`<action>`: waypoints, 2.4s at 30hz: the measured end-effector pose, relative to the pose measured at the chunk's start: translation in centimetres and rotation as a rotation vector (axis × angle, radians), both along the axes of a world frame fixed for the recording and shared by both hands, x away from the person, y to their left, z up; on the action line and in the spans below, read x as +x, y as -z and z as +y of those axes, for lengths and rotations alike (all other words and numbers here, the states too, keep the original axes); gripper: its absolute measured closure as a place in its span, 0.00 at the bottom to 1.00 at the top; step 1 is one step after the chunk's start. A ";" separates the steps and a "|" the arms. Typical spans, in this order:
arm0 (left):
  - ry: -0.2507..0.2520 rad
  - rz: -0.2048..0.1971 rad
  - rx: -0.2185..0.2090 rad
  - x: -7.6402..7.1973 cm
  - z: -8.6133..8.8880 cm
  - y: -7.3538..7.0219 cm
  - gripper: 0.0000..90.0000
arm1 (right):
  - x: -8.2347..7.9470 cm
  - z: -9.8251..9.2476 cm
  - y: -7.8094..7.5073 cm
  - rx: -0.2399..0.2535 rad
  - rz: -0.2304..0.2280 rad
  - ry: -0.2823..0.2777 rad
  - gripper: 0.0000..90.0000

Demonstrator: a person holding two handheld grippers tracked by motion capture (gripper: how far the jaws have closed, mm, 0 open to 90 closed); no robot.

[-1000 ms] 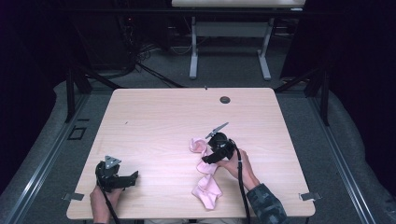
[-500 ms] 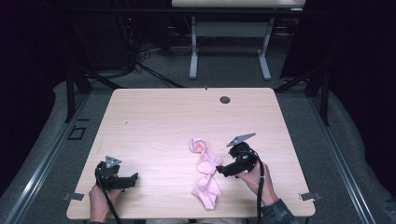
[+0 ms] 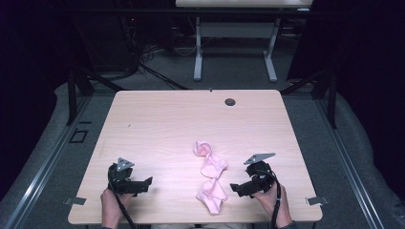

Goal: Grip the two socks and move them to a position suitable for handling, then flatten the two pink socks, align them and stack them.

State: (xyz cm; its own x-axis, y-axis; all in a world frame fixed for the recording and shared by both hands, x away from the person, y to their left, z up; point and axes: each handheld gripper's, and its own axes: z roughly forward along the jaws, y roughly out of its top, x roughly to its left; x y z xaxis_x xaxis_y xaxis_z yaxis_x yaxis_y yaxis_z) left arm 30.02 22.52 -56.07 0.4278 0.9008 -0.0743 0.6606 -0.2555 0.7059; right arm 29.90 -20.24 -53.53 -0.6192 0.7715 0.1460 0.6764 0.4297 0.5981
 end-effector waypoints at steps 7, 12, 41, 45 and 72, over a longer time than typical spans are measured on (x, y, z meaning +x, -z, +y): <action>0.083 0.001 -0.028 -0.7 -3.2 -1.3 0.00 | -1.0 -0.5 -0.1 0.008 -0.034 0.017 0.00; 0.121 0.020 -0.041 -0.9 -4.9 -1.7 0.00 | -1.5 -0.8 0.2 0.012 -0.037 0.028 0.00; 0.398 0.166 -0.065 -1.0 -16.4 -3.2 0.38 | -2.3 -1.2 1.4 0.012 -0.005 0.050 0.02; 0.408 0.200 -0.037 -0.6 -17.1 -2.7 0.51 | -2.4 -0.8 1.5 0.014 -0.008 0.041 0.03; 0.443 0.159 -0.120 -0.1 -17.7 -4.9 0.99 | -2.5 2.9 2.3 0.114 0.021 -0.075 0.20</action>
State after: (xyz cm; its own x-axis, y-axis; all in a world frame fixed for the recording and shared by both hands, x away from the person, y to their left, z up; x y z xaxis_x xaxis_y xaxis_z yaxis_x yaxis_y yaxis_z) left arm 29.97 4.78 -51.13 0.7432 0.6157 -0.2618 0.6087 -0.4599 0.6465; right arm 27.45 -17.30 -55.82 -0.6705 0.7006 0.2442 0.6580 0.4094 0.6320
